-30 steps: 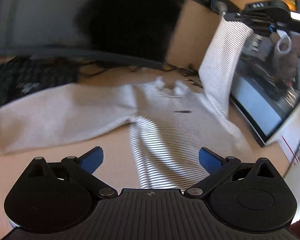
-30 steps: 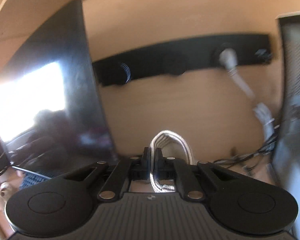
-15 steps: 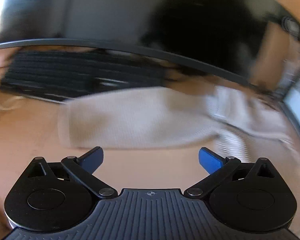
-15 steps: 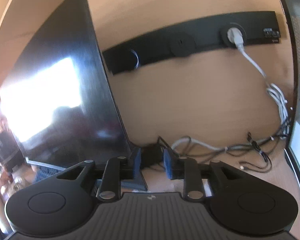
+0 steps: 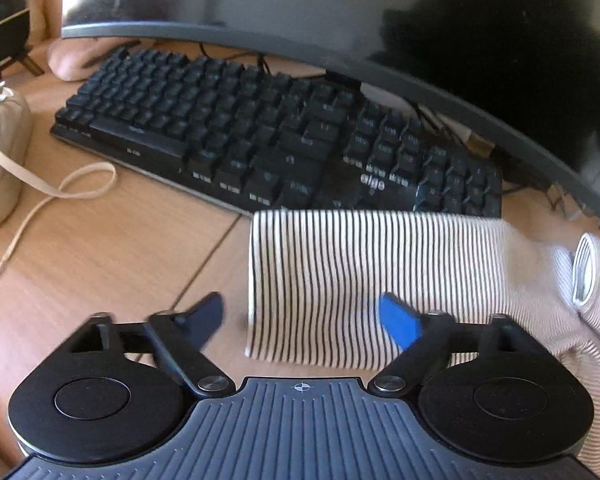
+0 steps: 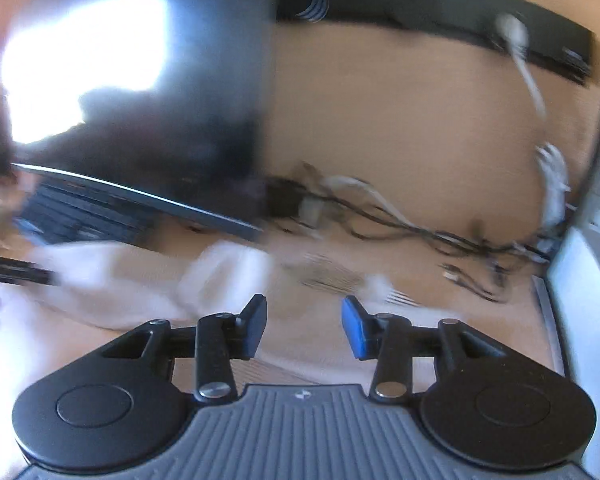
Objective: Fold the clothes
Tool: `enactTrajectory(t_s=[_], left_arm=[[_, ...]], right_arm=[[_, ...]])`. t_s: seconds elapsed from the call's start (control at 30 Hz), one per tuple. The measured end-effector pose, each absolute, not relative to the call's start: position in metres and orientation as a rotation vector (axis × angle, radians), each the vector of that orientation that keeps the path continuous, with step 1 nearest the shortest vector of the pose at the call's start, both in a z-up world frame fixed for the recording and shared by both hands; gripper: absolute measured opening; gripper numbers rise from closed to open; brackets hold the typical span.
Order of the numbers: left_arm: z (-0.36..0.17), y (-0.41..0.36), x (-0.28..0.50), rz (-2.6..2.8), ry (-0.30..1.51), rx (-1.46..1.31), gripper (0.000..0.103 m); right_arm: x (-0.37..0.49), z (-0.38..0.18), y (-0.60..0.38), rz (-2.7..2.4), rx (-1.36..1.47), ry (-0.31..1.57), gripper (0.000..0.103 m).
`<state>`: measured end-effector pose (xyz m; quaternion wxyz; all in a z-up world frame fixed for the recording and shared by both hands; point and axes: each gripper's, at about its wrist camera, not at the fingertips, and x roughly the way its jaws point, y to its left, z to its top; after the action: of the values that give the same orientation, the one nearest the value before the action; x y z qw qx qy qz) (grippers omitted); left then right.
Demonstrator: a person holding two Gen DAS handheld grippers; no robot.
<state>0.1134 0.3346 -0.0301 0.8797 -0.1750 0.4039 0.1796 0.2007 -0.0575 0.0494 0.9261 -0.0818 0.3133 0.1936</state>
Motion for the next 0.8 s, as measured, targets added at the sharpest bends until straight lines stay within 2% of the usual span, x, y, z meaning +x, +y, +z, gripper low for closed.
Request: enactTrajectory(t_s=[0.1,0.17,0.23,0.33,0.4,0.43,0.47,0.5,0.53,0.67,0.8], left_arm=[[-0.032,0.327,0.113,0.369,0.845,-0.344,0.083],[-0.031,0.324,0.114,0.363,0.846,-0.36,0.083],[-0.029,0.323,0.115,0.362,0.842,-0.365,0.085],[-0.029,0.321,0.118,0.365,0.831,-0.342,0.088],[-0.031,0.319,0.122,0.366,0.841,-0.317,0.081],[-0.032,0.317,0.124,0.378,0.843,-0.286,0.063],[-0.031,0.314,0.125,0.399,0.841,-0.242,0.035],[-0.029,0.314,0.125,0.413,0.838,-0.215,0.016],[-0.024,0.316,0.124,0.406,0.83,-0.226,0.006],[0.018,0.318,0.106,0.351,0.737,-0.258,0.006],[0.069,0.311,0.09,0.275,0.645,-0.256,0.006]], right_arm=[[0.232,0.013,-0.084,0.269,-0.122,0.713,0.039],[0.253,-0.013,-0.104,0.188,-0.083,0.763,0.032],[0.271,-0.035,-0.123,0.114,-0.045,0.807,0.038],[0.267,-0.03,-0.131,0.087,-0.038,0.8,0.04],[0.258,-0.023,-0.123,0.096,-0.108,0.764,0.04],[0.252,-0.017,-0.117,0.116,-0.132,0.742,0.04],[0.245,-0.01,-0.111,0.147,-0.141,0.72,0.04],[0.237,-0.002,-0.102,0.184,-0.145,0.695,0.04],[0.228,0.008,-0.091,0.234,-0.154,0.664,0.04],[0.182,0.033,-0.013,0.534,-0.259,0.509,0.04],[0.138,0.034,0.078,0.829,-0.322,0.392,0.041]])
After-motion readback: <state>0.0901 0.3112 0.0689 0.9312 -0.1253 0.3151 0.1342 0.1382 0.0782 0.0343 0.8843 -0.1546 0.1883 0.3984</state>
